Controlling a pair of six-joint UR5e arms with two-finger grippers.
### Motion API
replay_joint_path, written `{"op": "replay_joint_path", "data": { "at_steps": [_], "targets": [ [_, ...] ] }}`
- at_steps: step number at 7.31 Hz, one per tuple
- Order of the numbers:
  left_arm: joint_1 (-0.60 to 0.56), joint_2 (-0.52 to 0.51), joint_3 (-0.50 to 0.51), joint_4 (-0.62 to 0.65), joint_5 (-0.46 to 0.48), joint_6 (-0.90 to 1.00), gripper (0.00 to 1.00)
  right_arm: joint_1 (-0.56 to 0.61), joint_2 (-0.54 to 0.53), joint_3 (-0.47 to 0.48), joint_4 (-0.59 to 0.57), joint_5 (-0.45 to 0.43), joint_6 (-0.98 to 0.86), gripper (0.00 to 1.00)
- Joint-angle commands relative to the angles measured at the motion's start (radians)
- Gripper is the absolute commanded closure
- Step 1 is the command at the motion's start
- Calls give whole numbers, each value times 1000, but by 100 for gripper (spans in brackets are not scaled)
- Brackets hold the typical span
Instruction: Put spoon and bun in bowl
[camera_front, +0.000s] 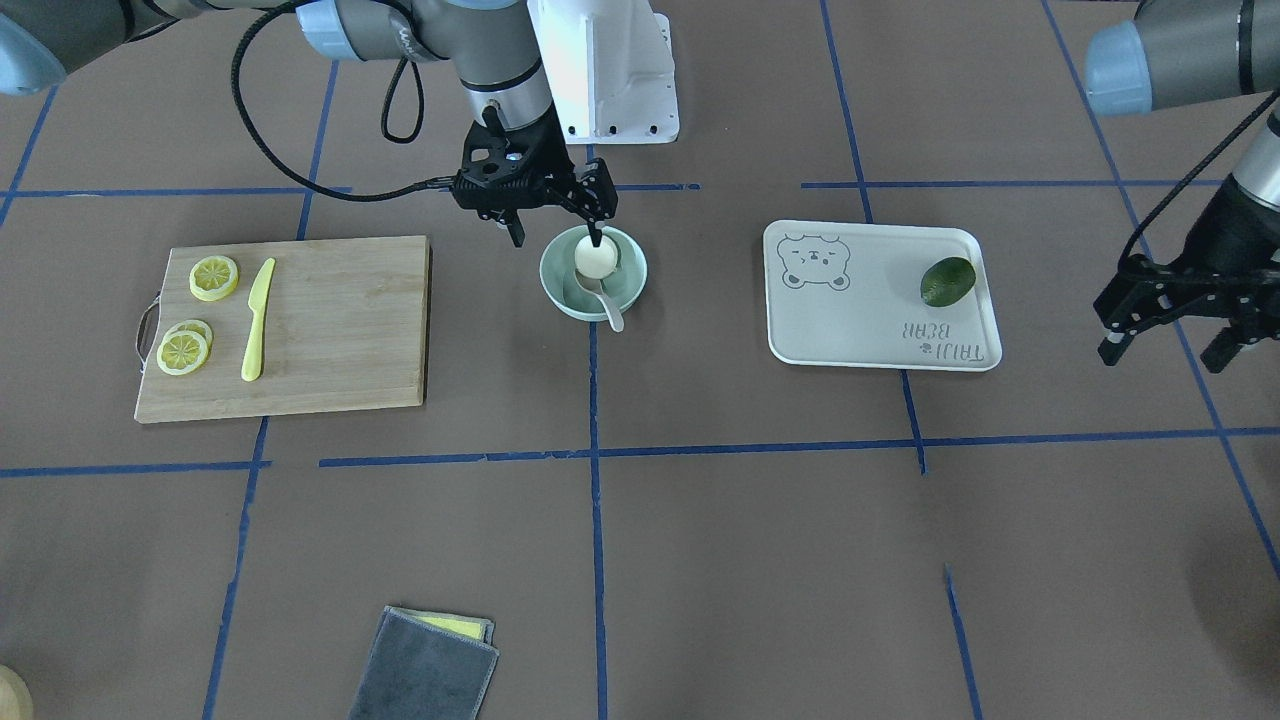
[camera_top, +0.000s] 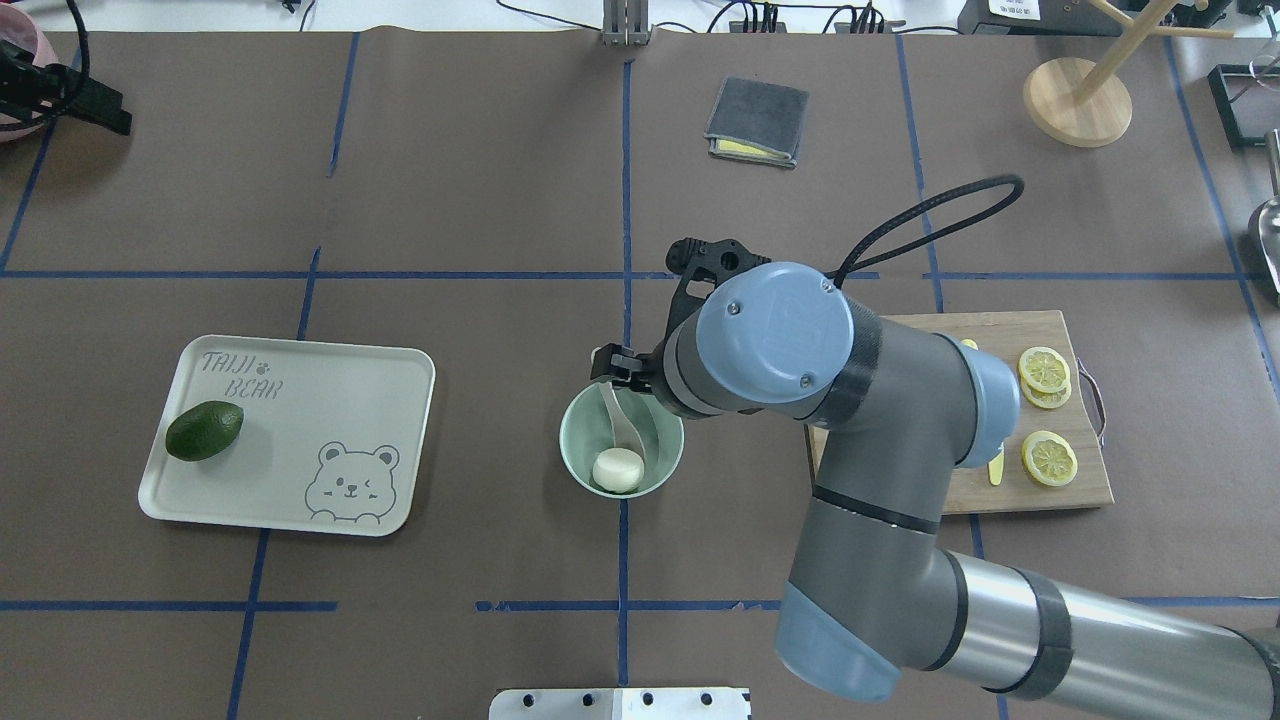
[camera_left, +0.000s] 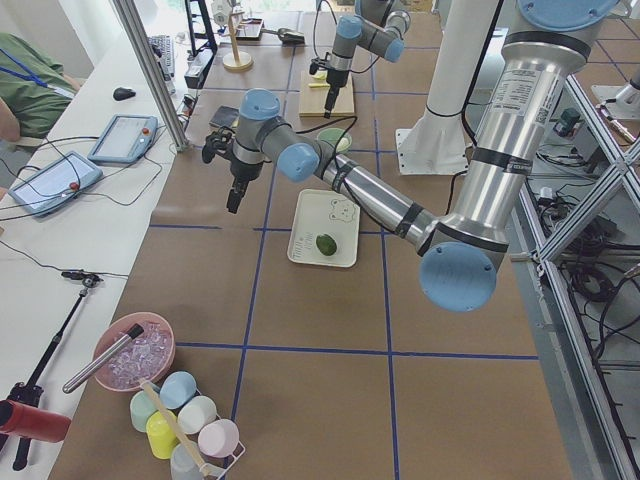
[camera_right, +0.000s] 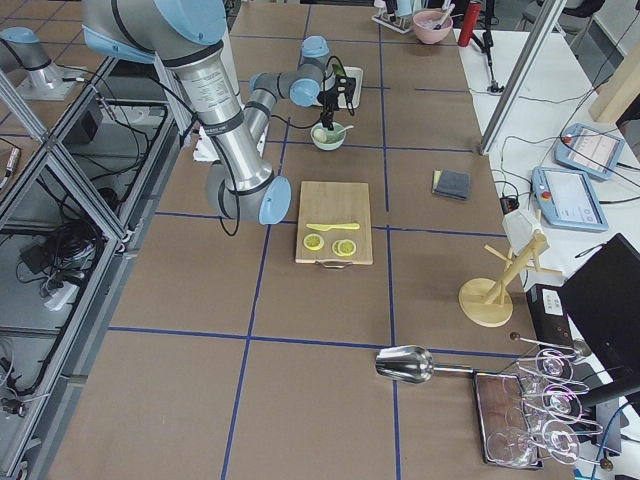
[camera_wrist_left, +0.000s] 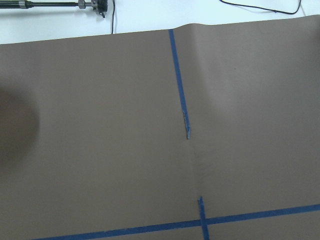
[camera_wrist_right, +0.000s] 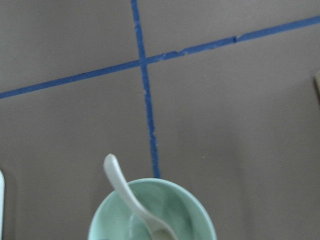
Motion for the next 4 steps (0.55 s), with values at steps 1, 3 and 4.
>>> {"op": "replay_joint_path", "data": {
  "at_steps": [1, 3, 4],
  "targets": [
    [-84, 58, 24, 3, -3, 160, 0, 132, -109, 126, -128, 88, -227, 0],
    [-130, 133, 27, 4, -44, 283, 0, 346, -232, 157, -127, 278, -459, 0],
    [-154, 178, 27, 3, -70, 356, 0, 463, -301, 152, -128, 347, -625, 0]
  ]
}}
